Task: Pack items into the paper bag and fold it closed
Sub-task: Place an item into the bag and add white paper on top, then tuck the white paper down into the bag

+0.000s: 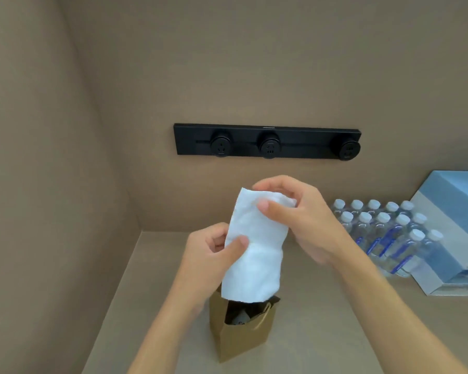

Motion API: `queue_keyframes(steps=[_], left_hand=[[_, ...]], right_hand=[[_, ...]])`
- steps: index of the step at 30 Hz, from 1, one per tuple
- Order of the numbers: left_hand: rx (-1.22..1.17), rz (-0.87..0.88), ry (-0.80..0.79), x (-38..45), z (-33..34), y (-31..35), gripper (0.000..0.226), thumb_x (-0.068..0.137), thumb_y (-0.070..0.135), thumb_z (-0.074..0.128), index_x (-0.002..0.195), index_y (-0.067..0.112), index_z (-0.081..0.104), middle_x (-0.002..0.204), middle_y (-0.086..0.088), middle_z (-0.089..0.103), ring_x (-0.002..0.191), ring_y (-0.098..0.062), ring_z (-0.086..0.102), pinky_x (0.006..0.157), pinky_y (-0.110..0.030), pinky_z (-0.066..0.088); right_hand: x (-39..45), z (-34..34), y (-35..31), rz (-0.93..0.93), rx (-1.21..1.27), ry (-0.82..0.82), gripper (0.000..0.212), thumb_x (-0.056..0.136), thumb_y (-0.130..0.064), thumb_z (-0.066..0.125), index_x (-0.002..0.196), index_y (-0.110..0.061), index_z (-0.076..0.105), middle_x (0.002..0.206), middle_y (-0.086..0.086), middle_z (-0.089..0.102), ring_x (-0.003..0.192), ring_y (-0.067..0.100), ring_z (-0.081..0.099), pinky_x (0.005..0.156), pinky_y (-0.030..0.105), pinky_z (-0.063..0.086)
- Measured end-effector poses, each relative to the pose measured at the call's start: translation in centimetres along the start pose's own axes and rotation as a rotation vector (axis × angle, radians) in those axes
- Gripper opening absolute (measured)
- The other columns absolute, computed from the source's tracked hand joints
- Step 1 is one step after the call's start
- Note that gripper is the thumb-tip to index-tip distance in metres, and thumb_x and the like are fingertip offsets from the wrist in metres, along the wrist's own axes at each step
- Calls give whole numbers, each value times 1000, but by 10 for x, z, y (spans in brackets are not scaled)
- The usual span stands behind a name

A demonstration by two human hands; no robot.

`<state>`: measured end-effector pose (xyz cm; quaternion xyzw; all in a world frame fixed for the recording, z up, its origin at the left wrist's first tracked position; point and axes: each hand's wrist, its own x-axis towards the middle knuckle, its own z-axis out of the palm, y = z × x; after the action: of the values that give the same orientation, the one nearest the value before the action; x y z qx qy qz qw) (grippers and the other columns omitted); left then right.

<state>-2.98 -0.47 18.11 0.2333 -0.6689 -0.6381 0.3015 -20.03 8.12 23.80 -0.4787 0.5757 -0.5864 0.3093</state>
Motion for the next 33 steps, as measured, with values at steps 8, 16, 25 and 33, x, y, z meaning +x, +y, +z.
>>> queue_keyframes(steps=[8,16,25,33], left_hand=[[-262,-28,98,-4,2,-1,18,88,24,70,102,14,76,103,-12,80,94,-33,76,74,-38,65],[-163,63,66,-6,-5,-12,14,86,17,66,92,17,79,89,-1,80,79,-10,72,56,-13,50],[-168,87,-60,-13,-25,-22,19,82,17,61,95,6,68,100,-17,77,91,-28,72,72,-26,57],[-16,-76,197,-8,11,-31,10,88,11,73,81,16,77,75,-5,81,62,-11,73,48,-16,51]], right_hand=[[-33,19,45,84,159,128,9,88,-11,66,95,-10,70,92,16,76,85,38,71,61,35,55],[-40,19,51,-71,224,196,20,85,-7,54,82,-9,74,81,2,71,76,20,63,59,26,47],[-41,17,48,-54,127,191,20,75,2,70,81,-14,58,77,3,64,70,17,60,60,28,49],[-42,12,68,211,444,49,33,84,-17,69,112,-1,61,98,17,71,92,32,67,81,43,52]])
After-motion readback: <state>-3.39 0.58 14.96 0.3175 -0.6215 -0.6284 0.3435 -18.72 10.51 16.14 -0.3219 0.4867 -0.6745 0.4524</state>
